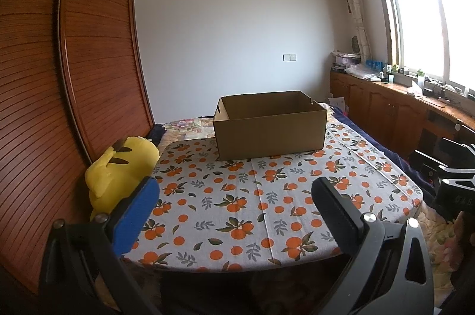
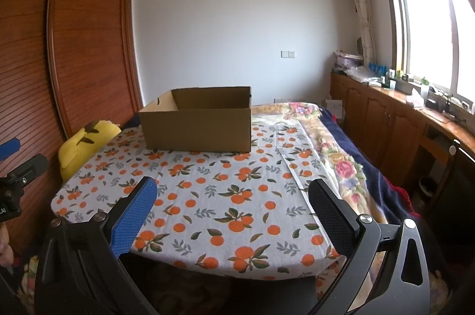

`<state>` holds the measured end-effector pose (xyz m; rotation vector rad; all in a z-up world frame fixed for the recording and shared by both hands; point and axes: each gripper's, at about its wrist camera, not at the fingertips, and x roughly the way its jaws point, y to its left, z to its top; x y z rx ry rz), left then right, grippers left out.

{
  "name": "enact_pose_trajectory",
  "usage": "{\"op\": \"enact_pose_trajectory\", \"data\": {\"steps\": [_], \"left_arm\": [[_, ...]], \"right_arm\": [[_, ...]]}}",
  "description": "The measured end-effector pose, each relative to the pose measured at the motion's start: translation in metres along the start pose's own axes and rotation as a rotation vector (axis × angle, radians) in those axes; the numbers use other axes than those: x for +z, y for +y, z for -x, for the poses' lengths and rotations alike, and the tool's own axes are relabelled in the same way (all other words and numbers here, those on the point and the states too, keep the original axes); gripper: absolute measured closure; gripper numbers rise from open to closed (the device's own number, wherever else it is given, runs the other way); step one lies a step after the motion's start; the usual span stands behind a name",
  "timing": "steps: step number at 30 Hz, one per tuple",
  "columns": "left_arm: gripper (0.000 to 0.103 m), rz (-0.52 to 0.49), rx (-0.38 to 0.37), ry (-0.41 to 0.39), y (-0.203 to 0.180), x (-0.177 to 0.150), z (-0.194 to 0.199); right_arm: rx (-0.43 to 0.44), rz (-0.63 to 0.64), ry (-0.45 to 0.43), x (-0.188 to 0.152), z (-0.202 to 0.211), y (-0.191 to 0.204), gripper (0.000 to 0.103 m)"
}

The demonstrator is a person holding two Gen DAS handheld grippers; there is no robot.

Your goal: Organize snacks

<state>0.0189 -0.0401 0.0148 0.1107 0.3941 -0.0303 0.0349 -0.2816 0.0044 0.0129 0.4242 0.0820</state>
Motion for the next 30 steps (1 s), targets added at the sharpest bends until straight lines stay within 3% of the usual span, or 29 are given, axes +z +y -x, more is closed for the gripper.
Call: {"op": "enact_pose_trajectory", "data": {"steps": [30], "left_arm": [[0.000, 0.003, 0.003, -0.005, 0.0015, -0.0011, 0.0009]], "right_arm": [[-0.004, -0.002, -0.008, 0.0013, -0.0009, -0.0002, 0.000]]}}
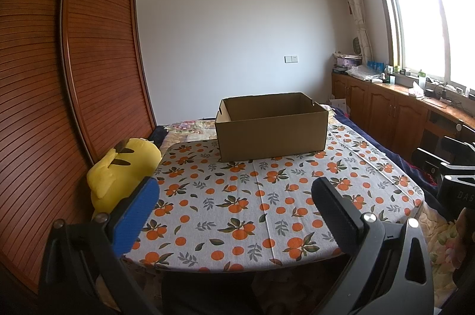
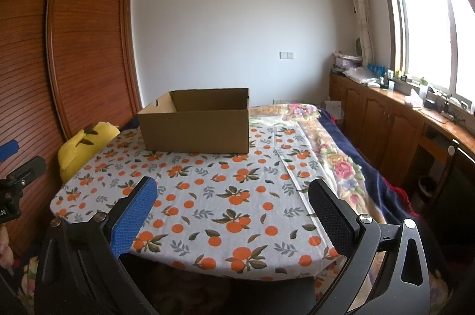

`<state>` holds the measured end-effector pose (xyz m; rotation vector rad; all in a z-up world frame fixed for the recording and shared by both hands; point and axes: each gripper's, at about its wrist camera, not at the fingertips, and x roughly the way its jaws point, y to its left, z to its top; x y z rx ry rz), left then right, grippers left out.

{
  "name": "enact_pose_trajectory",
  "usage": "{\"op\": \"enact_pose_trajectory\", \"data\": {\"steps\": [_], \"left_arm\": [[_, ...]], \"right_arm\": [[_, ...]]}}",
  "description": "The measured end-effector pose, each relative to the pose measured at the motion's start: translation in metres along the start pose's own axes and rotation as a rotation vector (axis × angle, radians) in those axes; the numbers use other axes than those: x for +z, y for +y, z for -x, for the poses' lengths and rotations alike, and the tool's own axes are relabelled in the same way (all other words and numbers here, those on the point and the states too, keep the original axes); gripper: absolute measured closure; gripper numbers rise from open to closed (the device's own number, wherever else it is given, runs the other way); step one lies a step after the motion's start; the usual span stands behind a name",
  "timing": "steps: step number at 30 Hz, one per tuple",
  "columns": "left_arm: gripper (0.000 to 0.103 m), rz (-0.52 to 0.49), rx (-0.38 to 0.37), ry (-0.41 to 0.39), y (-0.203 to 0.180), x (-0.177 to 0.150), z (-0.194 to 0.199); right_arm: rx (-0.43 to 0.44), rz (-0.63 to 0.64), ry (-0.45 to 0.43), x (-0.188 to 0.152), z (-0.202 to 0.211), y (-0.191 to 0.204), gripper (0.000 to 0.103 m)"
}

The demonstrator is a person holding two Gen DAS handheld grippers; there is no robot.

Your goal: Organize snacks

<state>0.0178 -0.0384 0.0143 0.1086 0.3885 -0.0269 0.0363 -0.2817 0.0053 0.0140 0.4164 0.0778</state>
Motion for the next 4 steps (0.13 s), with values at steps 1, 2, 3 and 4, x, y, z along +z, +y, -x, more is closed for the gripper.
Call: {"op": "enact_pose_trajectory", "data": {"steps": [1, 2, 3, 4], "left_arm": [[0.000, 0.000, 0.000, 0.000, 0.0002, -0.0001, -0.0002], [0.000, -0.001, 0.001, 0.000, -0.0001, 0.0000, -0.0001], [0.000, -0.001, 0.001, 0.000, 0.0000, -0.0001, -0.0002], [0.000, 0.000, 0.000, 0.000, 0.0003, -0.0002, -0.0002]], "right_arm": [[0.002, 0.000, 0.000, -0.0003, 0.0006, -0.0006, 0.000], [0.001, 0.000, 0.000, -0.0001, 0.0001, -0.0003, 0.000], [0.000, 0.001, 0.000, 0.0000, -0.0003, -0.0003, 0.000], [0.001, -0.001, 0.001, -0.0004, 0.0005, -0.0007, 0.000]]}}
